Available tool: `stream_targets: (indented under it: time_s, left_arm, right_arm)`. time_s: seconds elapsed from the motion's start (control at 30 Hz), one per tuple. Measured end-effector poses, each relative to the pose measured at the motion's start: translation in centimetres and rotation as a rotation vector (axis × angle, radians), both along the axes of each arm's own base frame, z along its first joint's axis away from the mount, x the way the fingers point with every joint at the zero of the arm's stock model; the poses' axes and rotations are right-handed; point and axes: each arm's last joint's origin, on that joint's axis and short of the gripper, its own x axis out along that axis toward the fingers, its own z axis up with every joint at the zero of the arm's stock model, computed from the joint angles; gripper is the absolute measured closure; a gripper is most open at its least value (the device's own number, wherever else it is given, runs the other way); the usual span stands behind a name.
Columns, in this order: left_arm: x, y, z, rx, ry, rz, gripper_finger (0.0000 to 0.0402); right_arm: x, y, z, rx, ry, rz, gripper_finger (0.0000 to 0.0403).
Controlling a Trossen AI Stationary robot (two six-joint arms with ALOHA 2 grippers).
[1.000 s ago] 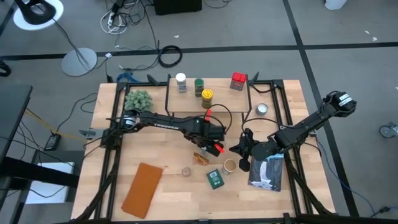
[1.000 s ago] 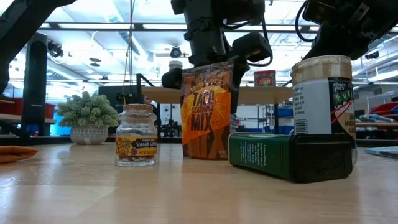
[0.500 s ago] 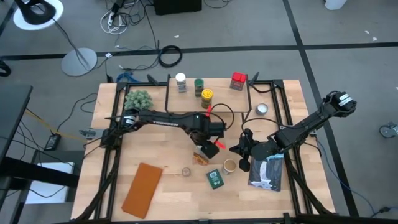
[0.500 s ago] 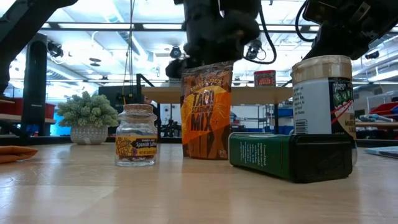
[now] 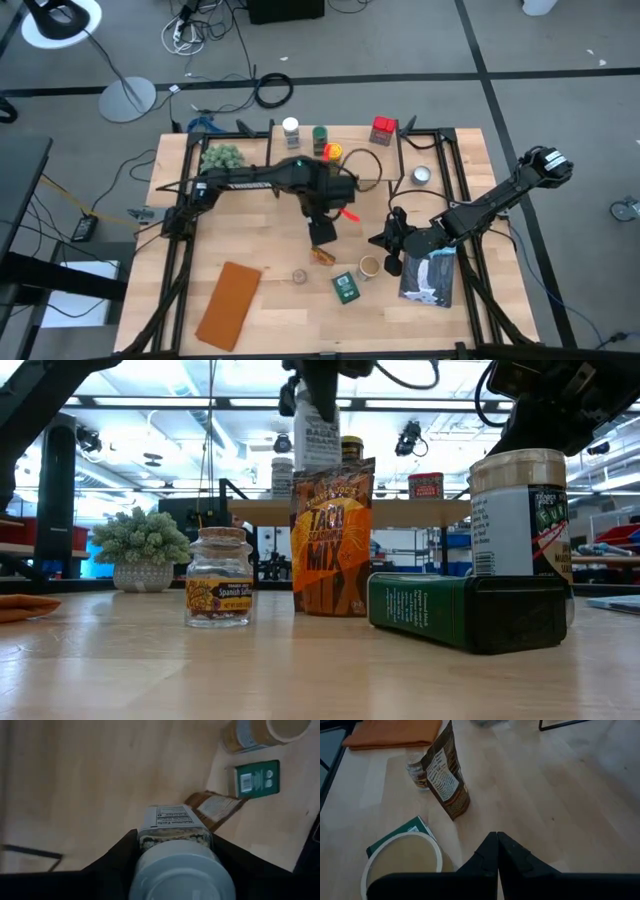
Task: Shelf spices
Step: Put the white seasoning bottle on the shelf
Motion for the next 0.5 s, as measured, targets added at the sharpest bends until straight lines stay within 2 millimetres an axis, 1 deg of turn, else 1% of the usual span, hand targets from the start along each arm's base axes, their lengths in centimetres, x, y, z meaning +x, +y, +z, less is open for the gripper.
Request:
stream_targets:
  time_s: [0.23,0.43,0.5]
  left_arm:
    - [-2.1,3.0,2.8,0.020,-0.065,-0.027,0.0209]
    - [-4.2,6.3,5.2,0.073,-0.133,-0.058,0.0209]
    - [-4.7,7.5,5.6,0.096,-0.144,-0.083,0.0209]
  right_arm:
    - [-0.1,0.1,-0.1,0.006,0.009,-0.002,0.0402]
    - [-0.1,0.1,-0.1,0.006,0.013,-0.003,0.0402]
    - [-0.1,0.1,-0.1,0.007,0.012,-0.003,0.0402]
